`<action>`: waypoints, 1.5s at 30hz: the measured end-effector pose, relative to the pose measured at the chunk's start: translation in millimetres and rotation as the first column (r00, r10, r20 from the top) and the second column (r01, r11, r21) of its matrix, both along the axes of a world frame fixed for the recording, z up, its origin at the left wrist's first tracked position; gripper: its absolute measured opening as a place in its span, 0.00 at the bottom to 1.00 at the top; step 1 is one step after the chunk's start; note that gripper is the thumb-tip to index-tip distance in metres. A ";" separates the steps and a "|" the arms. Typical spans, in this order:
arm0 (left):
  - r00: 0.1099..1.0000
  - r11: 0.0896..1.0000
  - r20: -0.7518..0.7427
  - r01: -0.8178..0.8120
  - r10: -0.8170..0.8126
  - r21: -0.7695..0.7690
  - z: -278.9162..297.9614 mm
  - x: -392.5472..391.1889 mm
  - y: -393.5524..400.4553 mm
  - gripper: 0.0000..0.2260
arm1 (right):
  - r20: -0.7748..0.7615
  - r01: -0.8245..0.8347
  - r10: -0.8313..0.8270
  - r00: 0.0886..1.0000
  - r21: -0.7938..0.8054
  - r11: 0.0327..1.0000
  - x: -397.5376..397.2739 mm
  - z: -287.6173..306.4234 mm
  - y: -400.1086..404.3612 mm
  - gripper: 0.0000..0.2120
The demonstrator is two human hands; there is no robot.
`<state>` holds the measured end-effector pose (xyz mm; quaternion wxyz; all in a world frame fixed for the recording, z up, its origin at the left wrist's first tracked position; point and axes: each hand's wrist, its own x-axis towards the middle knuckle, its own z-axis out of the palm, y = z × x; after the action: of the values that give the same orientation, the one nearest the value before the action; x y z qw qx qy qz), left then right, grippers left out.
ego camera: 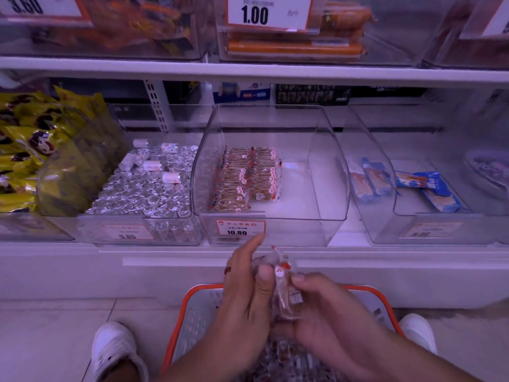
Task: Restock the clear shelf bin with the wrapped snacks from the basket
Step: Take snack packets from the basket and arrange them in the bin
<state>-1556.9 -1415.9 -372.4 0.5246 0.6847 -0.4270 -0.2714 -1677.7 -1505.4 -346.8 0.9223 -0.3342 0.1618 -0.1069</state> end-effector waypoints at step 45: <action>0.734 0.961 0.628 -0.266 0.257 -0.083 16.7 127.6 -14.7 0.23 | -0.674 -0.772 -0.392 0.626 -0.465 -0.434 110.3 4.0 -167.8 0.51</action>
<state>-1429.4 -1430.6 -355.7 0.3789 0.7920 -0.4763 0.0486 -1567.4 -1673.1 -342.8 0.0592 -0.9573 0.2267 0.1694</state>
